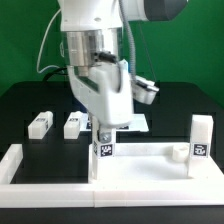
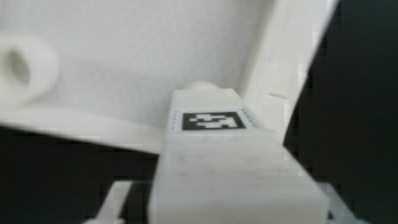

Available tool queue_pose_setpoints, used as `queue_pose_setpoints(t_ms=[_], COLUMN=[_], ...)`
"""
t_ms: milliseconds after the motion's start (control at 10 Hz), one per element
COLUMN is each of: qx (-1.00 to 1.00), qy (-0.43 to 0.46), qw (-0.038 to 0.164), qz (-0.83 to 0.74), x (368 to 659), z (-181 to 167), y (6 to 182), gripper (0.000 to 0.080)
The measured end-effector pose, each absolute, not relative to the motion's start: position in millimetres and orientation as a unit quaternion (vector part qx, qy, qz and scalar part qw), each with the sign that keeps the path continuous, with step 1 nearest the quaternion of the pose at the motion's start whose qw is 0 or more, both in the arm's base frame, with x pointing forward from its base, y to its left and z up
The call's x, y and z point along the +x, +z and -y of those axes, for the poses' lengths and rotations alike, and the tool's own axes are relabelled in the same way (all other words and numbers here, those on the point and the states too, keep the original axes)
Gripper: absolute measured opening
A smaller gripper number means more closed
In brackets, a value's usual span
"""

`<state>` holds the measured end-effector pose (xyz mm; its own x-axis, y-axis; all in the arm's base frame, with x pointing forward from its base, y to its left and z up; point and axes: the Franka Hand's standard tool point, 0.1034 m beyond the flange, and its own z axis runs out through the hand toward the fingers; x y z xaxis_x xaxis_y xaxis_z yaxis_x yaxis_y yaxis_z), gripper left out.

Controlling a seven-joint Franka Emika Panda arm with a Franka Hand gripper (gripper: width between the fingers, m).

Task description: Assemble desk

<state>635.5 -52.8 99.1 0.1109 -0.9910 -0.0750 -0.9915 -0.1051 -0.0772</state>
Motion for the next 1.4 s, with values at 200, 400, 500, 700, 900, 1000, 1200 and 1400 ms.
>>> queue_pose_setpoints(t_ms=[200,400,500,700,900,1000,1200,1400], qx=[-0.663,-0.59,-0.573,-0.566,-0.571,-0.572,-0.575,-0.573], qy=[0.004,0.003,0.001,-0.008,-0.009,-0.009,-0.009,-0.001], qw=[0.064,0.071,0.069,0.056,0.055,0.055,0.064,0.083], qz=[-0.746,-0.804,-0.817,-0.823,-0.819,-0.819,-0.816,-0.816], x=[634.1,632.9,632.5,631.2,631.1,631.1,632.7,625.5], z=[52.6,52.3,52.5,52.4,52.6,52.4,41.4,6.1], y=[99.0,98.9,99.0,98.8,98.6,98.3,108.1,136.0], gripper=[0.0289,0.029,0.029,0.0295,0.0298,0.0433,0.0563,0.0645])
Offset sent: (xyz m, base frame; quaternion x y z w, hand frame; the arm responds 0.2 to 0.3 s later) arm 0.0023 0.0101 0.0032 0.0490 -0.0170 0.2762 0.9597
